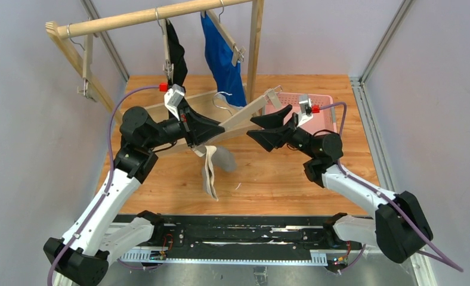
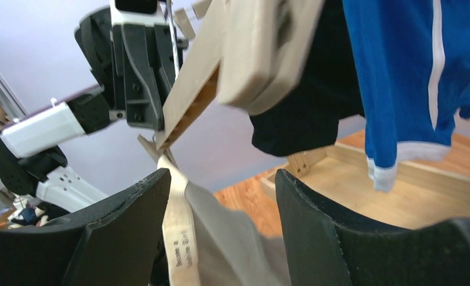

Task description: Remove the underwear clipped to the hanger

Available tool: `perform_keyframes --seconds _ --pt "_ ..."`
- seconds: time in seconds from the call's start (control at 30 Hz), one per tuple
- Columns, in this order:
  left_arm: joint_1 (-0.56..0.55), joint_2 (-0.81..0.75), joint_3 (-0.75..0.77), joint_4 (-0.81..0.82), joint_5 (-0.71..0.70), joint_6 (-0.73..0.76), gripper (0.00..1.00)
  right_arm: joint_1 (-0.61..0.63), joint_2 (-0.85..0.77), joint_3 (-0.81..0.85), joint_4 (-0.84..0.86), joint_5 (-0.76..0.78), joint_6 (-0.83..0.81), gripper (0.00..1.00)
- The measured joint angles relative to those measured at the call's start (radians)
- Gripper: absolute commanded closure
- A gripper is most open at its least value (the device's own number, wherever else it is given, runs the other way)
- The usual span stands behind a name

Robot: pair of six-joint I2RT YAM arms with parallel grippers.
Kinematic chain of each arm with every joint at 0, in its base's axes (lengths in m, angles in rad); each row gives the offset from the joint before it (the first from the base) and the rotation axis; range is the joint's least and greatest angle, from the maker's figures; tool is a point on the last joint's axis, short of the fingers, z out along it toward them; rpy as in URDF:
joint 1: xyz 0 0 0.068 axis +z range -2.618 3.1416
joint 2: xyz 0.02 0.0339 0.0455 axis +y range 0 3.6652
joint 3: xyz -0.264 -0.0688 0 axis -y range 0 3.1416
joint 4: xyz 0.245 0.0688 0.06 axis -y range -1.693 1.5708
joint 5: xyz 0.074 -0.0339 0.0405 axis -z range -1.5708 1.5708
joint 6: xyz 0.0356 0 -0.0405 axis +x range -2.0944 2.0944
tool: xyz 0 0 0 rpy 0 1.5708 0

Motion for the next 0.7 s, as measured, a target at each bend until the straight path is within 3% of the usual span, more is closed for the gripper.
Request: perform_keyframes --seconds 0.27,0.7 --pt "-0.013 -0.031 -0.083 0.120 -0.030 -0.090 1.00 0.032 0.079 0.043 0.210 0.041 0.075 0.36" --pt "-0.095 -0.006 -0.089 0.192 -0.071 -0.117 1.00 0.090 0.157 0.135 0.270 0.072 0.064 0.42"
